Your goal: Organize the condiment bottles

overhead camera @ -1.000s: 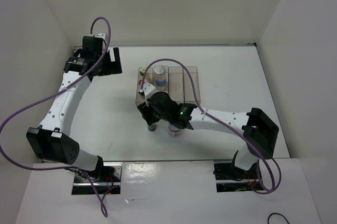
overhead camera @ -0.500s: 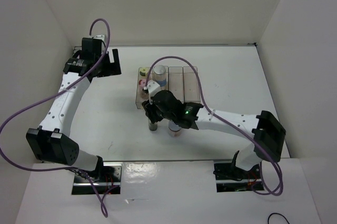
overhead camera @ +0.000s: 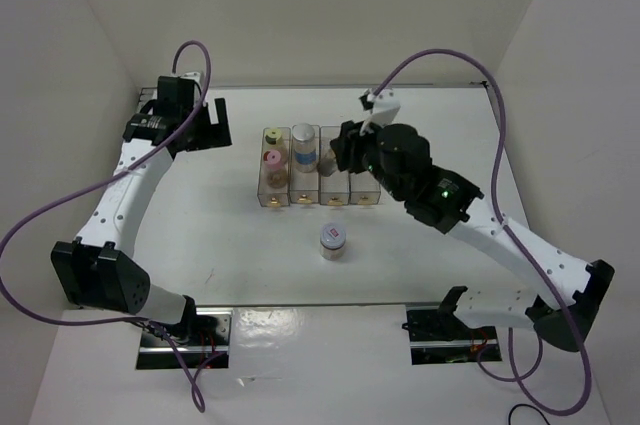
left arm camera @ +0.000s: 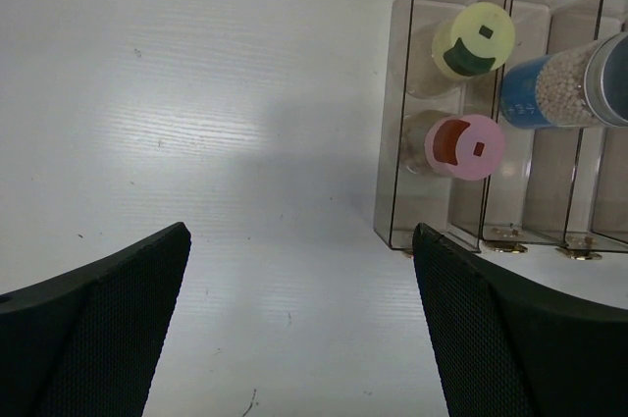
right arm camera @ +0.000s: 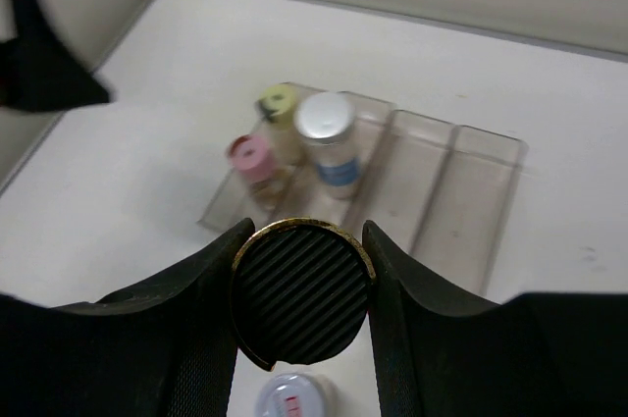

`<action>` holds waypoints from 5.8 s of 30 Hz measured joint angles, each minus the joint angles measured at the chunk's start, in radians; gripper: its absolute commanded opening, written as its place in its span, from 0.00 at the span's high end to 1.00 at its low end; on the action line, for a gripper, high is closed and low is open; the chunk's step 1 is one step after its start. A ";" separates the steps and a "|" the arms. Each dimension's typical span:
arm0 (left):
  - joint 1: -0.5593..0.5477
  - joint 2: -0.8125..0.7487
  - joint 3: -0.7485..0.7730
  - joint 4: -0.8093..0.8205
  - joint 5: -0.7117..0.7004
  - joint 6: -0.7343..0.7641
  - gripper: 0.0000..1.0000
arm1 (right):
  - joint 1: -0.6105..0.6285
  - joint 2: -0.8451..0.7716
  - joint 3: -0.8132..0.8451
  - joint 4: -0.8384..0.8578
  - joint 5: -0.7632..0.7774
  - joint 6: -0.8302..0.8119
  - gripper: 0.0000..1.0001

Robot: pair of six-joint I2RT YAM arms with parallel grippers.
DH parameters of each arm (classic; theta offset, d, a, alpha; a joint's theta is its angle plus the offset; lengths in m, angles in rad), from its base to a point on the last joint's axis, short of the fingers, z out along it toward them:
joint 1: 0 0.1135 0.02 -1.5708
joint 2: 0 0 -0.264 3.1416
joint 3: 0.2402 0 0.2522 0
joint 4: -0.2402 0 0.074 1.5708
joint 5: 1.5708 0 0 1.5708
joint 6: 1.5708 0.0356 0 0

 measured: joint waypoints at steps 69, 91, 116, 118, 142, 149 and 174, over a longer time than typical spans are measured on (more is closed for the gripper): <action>0.120 -0.021 -0.202 0.135 0.161 -0.048 0.00 | -0.295 0.694 0.158 0.192 -0.028 -0.033 0.80; 0.120 -0.022 -0.222 0.141 0.164 -0.046 0.00 | -0.266 0.671 0.156 0.168 0.047 0.030 0.04; 0.120 -0.092 -0.330 0.163 0.212 -0.054 0.00 | -0.138 -0.065 -0.299 -0.090 -0.129 0.338 0.01; 0.120 -0.092 -0.346 0.164 0.212 -0.056 0.00 | -0.137 -0.042 -0.299 -0.106 -0.158 0.337 0.01; 0.120 -0.192 -0.410 0.142 0.175 -0.101 0.00 | 0.064 0.235 -0.279 -0.193 -0.088 0.304 0.01; 0.120 -0.222 -0.420 0.131 0.174 -0.104 0.00 | 0.066 0.285 -0.279 -0.188 -0.079 0.310 0.01; 0.120 -0.310 -0.444 0.092 0.143 -0.129 0.00 | 0.096 0.306 -0.283 -0.183 -0.095 0.360 0.16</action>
